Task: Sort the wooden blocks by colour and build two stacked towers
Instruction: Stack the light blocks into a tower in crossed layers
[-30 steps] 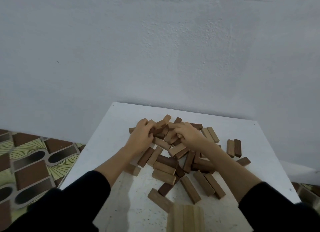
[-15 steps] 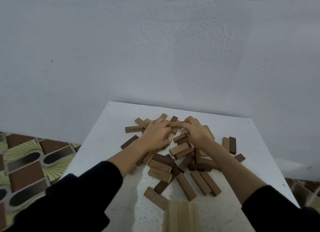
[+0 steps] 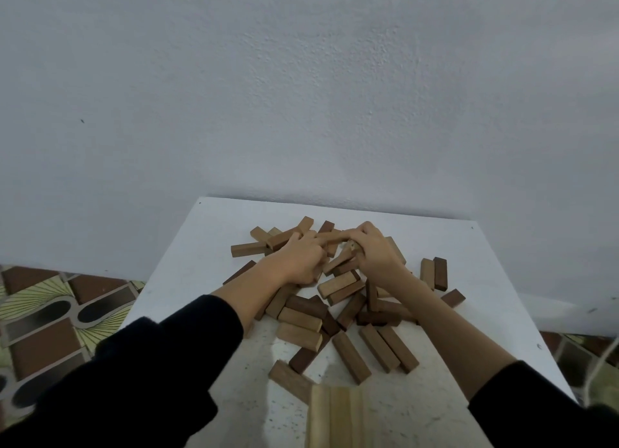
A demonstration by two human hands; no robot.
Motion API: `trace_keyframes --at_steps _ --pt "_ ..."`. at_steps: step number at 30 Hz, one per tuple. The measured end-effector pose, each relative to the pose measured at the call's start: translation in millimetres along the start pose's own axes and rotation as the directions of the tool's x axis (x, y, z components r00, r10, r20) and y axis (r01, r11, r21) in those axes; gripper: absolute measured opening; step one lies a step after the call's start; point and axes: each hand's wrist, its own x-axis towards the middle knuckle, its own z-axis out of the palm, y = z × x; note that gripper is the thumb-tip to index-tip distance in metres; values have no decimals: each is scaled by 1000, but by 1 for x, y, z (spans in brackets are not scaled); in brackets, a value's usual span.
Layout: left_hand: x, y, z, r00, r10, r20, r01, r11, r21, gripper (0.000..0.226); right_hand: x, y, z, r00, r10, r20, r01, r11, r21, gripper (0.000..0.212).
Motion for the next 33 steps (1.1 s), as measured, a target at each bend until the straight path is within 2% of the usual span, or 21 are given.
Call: trace_keyframes --at_steps 5,8,11,14,17,26,33 --pt "5 -1 0 1000 -13 0 13 1000 5 13 -5 -4 -1 991 136 -11 -133 984 114 42" --pt "2 -1 -2 995 -77 -66 61 972 -225 28 -6 -8 -4 960 280 -19 -268 935 233 30" --pt "-11 2 -13 963 -174 -207 45 858 -512 38 -5 -16 -12 907 420 32 -391 813 432 17" --pt "-21 8 -24 912 -200 -358 -51 810 -584 40 -5 -29 -24 870 470 149 -448 626 639 29" --pt "-28 14 -35 872 -180 -455 -141 797 -587 48 -7 -50 -34 868 433 243 -448 474 758 17" --pt "-71 30 -65 748 -219 -627 -282 751 -598 51 -23 -110 -51 921 349 172 -344 523 780 9" --pt "-124 37 -74 673 -272 -688 -292 757 -585 54 -43 -159 -47 950 275 149 -277 516 811 7"
